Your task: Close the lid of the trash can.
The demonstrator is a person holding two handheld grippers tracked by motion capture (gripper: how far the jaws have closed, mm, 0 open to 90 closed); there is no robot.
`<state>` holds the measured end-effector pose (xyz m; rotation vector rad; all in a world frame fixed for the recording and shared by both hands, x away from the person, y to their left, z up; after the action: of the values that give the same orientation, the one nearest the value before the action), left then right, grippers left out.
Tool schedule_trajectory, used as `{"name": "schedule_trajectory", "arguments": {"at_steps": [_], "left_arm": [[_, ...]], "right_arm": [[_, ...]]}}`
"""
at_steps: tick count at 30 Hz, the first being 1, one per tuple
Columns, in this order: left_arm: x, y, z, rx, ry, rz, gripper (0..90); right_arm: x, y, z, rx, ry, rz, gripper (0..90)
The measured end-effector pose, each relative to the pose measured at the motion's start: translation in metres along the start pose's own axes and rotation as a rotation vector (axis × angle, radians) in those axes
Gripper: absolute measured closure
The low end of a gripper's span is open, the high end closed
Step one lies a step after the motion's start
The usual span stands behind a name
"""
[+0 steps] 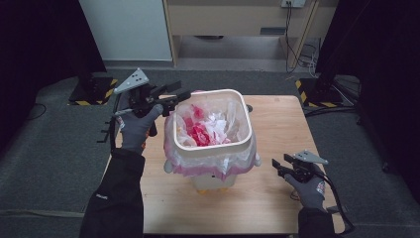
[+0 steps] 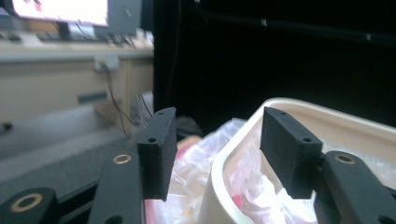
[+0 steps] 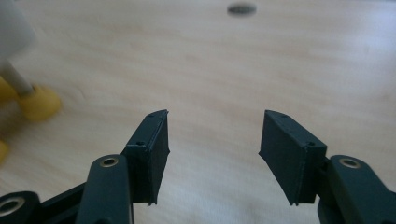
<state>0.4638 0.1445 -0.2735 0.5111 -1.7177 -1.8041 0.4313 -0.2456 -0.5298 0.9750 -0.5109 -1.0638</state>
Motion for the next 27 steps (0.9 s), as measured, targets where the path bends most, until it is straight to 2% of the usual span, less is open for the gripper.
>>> {"name": "schedule_trajectory", "arguments": {"at_steps": [3,5,8,11,13,17,20,23,27], "left_arm": [[-0.004,0.001,0.014,0.036,0.060,-0.006,44.1],[-0.009,-0.002,0.023,0.047,0.128,-0.020,42.8],[-0.015,-0.010,0.033,0.061,0.205,-0.010,41.7],[-0.016,-0.022,0.037,0.055,0.245,0.025,41.0],[-0.015,-0.029,0.037,0.038,0.263,0.017,40.3],[-0.008,-0.040,0.035,0.029,0.266,0.026,39.8],[-0.002,-0.045,0.033,0.024,0.247,0.037,38.7],[0.002,-0.049,0.032,0.018,0.235,0.048,38.7],[0.003,-0.053,0.033,0.025,0.224,0.066,38.7]], "right_arm": [[-0.001,0.016,0.008,0.080,0.003,-0.012,41.4],[-0.001,0.026,0.013,0.119,-0.003,-0.016,40.2],[-0.002,0.042,0.021,0.182,-0.015,-0.019,40.3],[-0.006,0.061,0.030,0.240,-0.002,-0.036,40.4],[-0.008,0.075,0.036,0.267,0.008,-0.038,40.5],[-0.012,0.107,0.047,0.330,0.020,-0.032,41.2],[-0.016,0.129,0.055,0.360,0.035,-0.029,40.9],[-0.019,0.149,0.060,0.377,0.049,-0.012,40.9],[-0.022,0.173,0.063,0.389,0.080,-0.014,42.1]]}}
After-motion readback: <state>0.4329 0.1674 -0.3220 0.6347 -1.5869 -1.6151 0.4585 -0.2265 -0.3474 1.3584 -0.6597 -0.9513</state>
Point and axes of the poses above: each handheld gripper's, and its own axes: z roughly backward along the jaws, y roughly out of its top, x roughly to its right, the point moved 7 cm from there along -z, roughly forward along the jaws, and after that the axes turned 2 degrees about -x, right-handed, at the moved point
